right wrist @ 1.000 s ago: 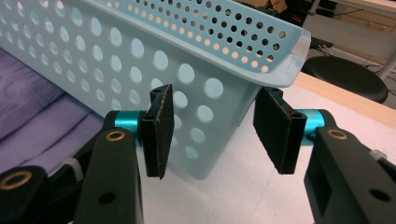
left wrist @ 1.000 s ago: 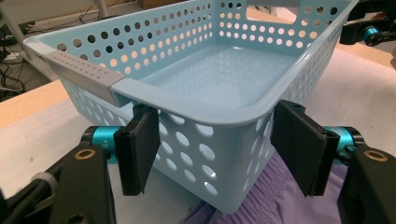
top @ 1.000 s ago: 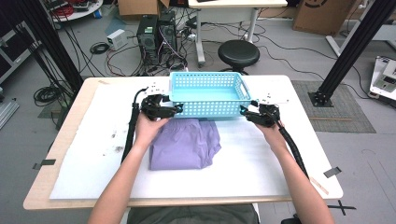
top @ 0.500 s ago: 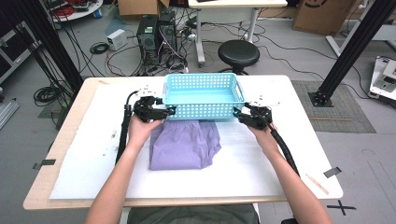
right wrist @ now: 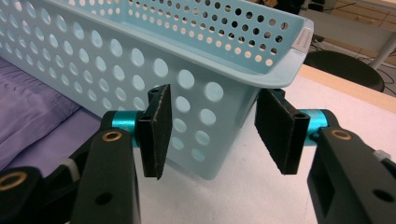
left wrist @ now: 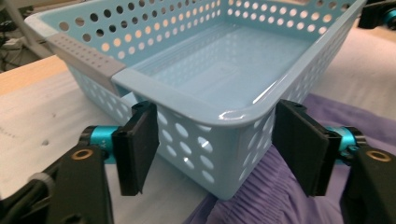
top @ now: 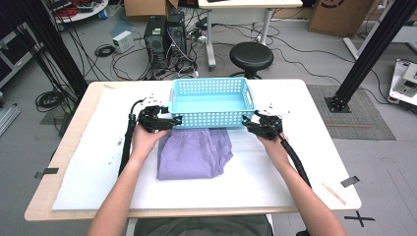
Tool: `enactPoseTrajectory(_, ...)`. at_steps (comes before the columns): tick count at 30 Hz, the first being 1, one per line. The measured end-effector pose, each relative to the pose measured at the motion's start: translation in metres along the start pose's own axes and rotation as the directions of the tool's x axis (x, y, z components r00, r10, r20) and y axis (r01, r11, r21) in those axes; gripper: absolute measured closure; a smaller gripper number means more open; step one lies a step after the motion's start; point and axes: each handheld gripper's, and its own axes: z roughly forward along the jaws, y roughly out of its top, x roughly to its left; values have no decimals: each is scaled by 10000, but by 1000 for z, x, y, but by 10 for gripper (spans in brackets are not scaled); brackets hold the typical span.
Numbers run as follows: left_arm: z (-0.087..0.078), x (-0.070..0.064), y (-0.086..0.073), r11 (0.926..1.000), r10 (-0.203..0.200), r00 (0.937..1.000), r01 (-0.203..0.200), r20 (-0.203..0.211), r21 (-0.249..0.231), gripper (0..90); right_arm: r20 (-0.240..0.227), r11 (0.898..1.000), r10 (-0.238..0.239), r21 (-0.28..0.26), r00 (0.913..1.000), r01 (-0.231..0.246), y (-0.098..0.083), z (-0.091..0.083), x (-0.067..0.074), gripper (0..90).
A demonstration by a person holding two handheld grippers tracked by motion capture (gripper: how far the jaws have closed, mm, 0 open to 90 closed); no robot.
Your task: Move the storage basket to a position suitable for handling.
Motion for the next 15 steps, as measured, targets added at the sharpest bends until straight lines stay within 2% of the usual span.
enactPoseTrajectory(3, -2, -1, -3, 9989, 210, 9998, -207, -60, 413, 303, 4, 9999, 125, 10, 9999, -125, -2, -2, 0, 416)
enactPoseTrajectory(5, -7, -1, -7, 9996, 217, 9993, -211, -303, 174, 301, -42, 9997, 238, -6, 9997, -238, -3, -4, -1, 388)
enactPoseTrajectory(8, -19, 2, -14, 9996, -176, 9988, 164, -455, -249, 302, 19, 9996, 288, -80, 9996, -288, -6, -11, -3, 341)
enactPoseTrajectory(10, -27, 5, -17, 9990, -454, 9981, 452, -414, -67, 294, 56, 9992, 376, -119, 9993, -375, -8, -18, -4, 315)
enactPoseTrajectory(15, -50, -5, -35, 9970, -452, 9949, 393, -899, -668, 284, 290, 9980, 340, -538, 9990, -324, -15, -39, 0, 311)
